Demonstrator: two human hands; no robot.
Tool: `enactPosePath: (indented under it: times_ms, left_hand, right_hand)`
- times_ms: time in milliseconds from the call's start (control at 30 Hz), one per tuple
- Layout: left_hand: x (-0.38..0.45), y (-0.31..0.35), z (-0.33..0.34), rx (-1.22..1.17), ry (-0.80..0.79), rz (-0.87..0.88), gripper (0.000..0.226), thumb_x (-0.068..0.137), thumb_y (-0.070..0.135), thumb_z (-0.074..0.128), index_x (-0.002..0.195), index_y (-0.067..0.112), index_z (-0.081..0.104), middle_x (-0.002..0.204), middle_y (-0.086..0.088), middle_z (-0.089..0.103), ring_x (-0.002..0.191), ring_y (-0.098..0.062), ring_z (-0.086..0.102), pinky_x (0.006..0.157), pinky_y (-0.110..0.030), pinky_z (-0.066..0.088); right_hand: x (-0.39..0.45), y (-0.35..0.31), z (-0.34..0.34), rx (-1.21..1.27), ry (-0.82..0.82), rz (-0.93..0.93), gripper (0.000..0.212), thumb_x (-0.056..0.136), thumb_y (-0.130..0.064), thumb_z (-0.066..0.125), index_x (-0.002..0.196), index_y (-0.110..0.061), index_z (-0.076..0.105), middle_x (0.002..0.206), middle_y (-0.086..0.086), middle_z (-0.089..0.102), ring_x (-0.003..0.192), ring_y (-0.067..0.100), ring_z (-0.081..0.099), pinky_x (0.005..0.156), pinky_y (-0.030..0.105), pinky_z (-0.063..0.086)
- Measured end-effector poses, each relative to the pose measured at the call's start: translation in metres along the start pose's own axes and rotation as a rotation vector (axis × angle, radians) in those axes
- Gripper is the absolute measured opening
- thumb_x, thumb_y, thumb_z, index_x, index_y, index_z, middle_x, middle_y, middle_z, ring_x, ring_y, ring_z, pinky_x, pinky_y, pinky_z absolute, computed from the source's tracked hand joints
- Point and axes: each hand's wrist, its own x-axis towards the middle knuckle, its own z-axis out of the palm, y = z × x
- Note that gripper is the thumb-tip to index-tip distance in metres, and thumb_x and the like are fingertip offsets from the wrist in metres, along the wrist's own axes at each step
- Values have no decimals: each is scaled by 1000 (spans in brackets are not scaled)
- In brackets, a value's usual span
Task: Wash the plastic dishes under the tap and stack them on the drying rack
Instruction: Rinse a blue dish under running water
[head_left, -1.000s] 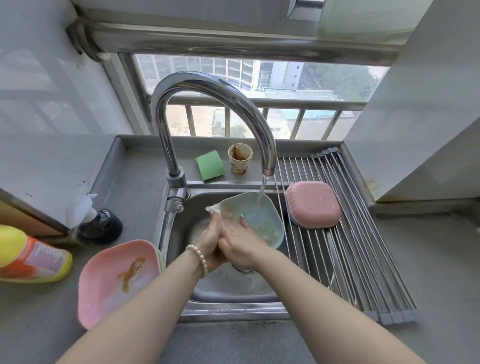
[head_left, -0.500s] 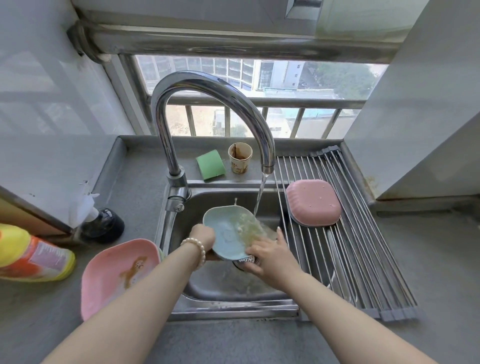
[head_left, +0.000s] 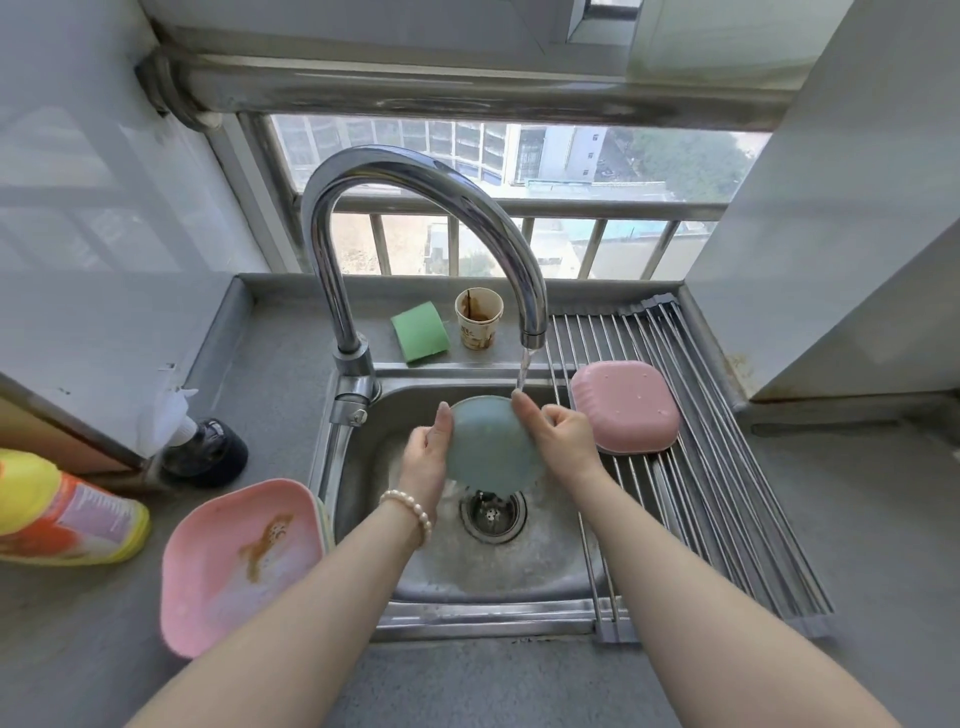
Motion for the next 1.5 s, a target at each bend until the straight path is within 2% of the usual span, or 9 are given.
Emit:
enactPosePath:
  times_ms: [133, 367, 567, 700, 1000, 1133, 1267, 1433, 1500]
  left_hand:
    - [3, -3, -7, -166, -104, -22, 68, 60, 64, 75, 83, 3, 55, 81, -14, 58, 77, -23, 54, 72, -36, 45]
    - [-4, -7, 7, -436, -60, -57, 24, 98, 14, 46, 83, 1, 61, 67, -6, 70, 59, -13, 66, 61, -28, 56]
    - [0, 4, 12, -454, 46, -64, 25, 98, 14, 47, 89, -3, 63, 81, -12, 68, 67, -17, 66, 61, -24, 57]
    - [6, 3, 8, -349, 141, -79, 23, 94, 13, 54, 77, 3, 64, 79, -12, 64, 72, -21, 60, 72, -31, 53]
    - [16, 23, 4, 533, 246, 88, 54, 91, 42, 55, 50, 11, 38, 55, -6, 39, 57, -25, 38, 54, -33, 28]
    - [22, 23, 25, 796, 227, 165, 39, 97, 43, 38, 82, 15, 61, 96, -12, 58, 104, -34, 48, 85, -37, 38]
    - [8, 3, 61, 968, 133, 280, 38, 96, 48, 32, 118, 31, 57, 135, -4, 42, 131, -26, 28, 111, -50, 16]
    - [5, 7, 62, 1103, 94, 458, 86, 63, 73, 9, 111, 24, 61, 116, -3, 56, 113, -27, 44, 94, -37, 34]
    - [8, 18, 58, 1104, 92, 463, 72, 69, 74, 22, 92, 20, 63, 100, -3, 62, 101, -26, 51, 81, -33, 38]
  right_hand:
    - [19, -5, 1, 78, 108, 98, 35, 99, -31, 47, 82, -6, 64, 76, 6, 54, 75, 17, 48, 69, 31, 40]
    - [27, -5, 39, -317, 307, 55, 43, 97, -35, 27, 98, -10, 61, 116, 15, 60, 107, 30, 51, 95, 39, 38]
    - [-3, 13, 68, -626, 247, -359, 86, 78, -67, 26, 148, -16, 29, 153, 8, 29, 144, 28, 17, 115, 51, 0]
    - [2, 13, 54, -667, 173, -446, 74, 79, -65, 38, 131, -13, 49, 129, 9, 53, 123, 27, 45, 106, 45, 27]
    - [33, 3, 31, -126, 86, 165, 41, 88, -38, 58, 59, -11, 53, 60, 4, 50, 66, 22, 46, 63, 36, 38]
    - [27, 10, 30, -11, 216, 310, 35, 85, -41, 58, 72, -9, 67, 63, 3, 58, 66, 24, 51, 66, 30, 41]
    - [17, 11, 21, -108, 364, 265, 36, 98, -33, 45, 92, -9, 71, 92, 13, 70, 85, 31, 60, 75, 32, 43]
    - [12, 17, 11, 15, 432, 307, 34, 92, -29, 49, 69, -11, 67, 76, 10, 67, 76, 27, 59, 78, 39, 48]
    - [12, 18, 11, 104, 443, 344, 36, 87, -27, 53, 56, -10, 59, 63, 5, 61, 68, 24, 54, 73, 39, 49]
